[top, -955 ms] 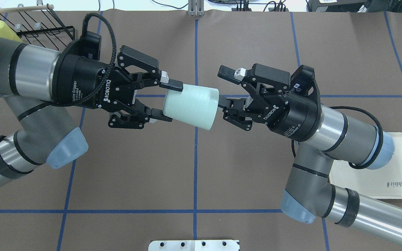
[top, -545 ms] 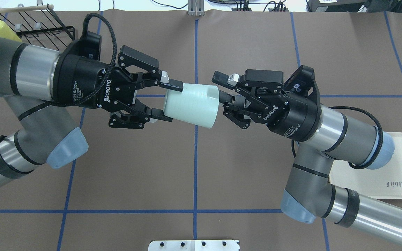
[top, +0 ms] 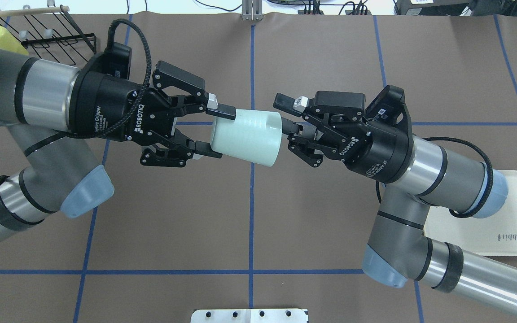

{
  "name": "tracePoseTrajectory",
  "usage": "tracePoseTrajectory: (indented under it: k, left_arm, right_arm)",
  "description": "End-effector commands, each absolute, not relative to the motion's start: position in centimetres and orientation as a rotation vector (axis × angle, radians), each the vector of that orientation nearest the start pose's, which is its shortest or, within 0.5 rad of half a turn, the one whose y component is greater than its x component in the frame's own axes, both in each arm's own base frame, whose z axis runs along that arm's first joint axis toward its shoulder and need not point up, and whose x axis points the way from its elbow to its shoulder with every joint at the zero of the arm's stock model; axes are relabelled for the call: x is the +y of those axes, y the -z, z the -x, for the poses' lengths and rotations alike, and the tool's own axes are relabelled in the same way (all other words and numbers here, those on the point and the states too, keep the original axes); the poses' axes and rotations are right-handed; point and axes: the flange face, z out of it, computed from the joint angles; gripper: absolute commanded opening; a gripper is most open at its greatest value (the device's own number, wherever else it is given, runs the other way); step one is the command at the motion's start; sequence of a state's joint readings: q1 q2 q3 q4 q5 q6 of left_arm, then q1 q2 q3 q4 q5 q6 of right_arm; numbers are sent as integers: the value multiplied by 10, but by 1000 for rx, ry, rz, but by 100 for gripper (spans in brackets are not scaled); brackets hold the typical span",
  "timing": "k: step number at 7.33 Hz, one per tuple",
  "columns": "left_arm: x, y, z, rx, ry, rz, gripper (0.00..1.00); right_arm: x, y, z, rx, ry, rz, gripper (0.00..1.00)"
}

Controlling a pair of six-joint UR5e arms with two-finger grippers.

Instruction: Left arm grabs green cup and hands to right arm on tray

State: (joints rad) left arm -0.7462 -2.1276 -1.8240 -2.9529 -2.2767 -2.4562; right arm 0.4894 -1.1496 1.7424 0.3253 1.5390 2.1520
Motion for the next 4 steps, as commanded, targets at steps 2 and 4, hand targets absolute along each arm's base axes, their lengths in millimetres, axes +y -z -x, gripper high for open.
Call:
tracePoseTrajectory:
  k: [2, 4]
  left_arm:
    - [-388, -113, -320, 1977, 245, 516, 99]
    - [-389, -112, -319, 1998, 193, 427, 100]
  right_arm:
    - [-347, -187, 362, -2515, -491, 101, 0]
    - [-345, -179, 356, -2507, -497, 97, 0]
